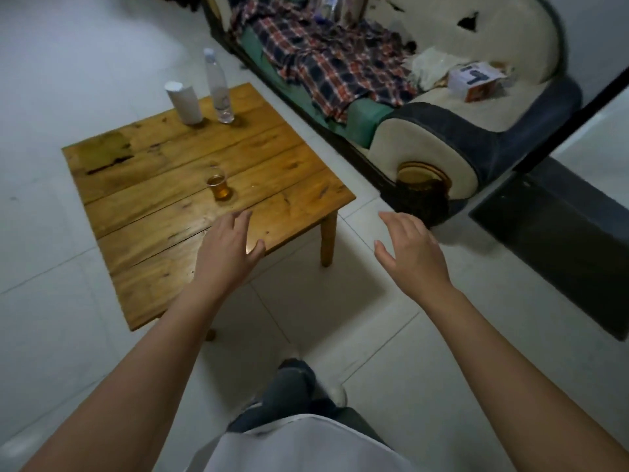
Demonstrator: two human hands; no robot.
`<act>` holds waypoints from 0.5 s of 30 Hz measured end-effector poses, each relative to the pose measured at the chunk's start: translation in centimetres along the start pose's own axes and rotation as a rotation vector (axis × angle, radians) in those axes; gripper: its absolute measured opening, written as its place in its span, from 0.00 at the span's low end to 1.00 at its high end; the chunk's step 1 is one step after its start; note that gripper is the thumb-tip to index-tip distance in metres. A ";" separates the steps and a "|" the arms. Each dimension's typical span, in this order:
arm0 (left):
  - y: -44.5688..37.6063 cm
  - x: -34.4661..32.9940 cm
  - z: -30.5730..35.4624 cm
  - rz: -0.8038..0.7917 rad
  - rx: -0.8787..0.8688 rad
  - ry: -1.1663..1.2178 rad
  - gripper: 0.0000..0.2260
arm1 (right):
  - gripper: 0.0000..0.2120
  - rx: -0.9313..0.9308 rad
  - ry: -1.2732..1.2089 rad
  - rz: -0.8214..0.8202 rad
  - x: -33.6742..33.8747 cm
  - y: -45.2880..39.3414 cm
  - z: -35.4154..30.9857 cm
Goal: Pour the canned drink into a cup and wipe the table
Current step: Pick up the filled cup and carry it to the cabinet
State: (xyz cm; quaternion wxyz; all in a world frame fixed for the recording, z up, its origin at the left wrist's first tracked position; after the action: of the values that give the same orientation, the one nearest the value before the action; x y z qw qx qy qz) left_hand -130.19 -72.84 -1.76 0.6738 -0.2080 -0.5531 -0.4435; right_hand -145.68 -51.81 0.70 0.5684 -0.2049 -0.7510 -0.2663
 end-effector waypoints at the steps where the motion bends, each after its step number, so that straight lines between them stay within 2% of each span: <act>1: 0.0 0.2 -0.8 0.010 0.035 0.017 0.25 | 0.22 0.040 -0.008 -0.001 0.0 -1.3 -0.5; 9: -1.0 0.8 -8.9 0.071 0.331 0.122 0.26 | 0.22 0.302 -0.083 -0.059 -1.6 -11.8 -5.5; 15: -3.6 1.3 -12.1 0.111 0.441 0.169 0.27 | 0.22 0.420 -0.031 -0.148 -2.7 -18.7 -8.7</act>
State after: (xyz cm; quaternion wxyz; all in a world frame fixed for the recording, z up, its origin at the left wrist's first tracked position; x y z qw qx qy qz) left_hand -126.36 -84.56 -4.95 0.7702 -0.0480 -0.5658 -0.2903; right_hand -149.88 -71.85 -3.18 0.5659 -0.0304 -0.8116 -0.1417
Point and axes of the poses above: each hand's wrist, its own y-axis away from the middle knuckle, its own x-axis out of the back of the hand, z = x × y, the point moved 8 cm from there along -y, towards the middle knuckle, and after that the axes turned 15 degrees about -z, right-handed, at the moved point
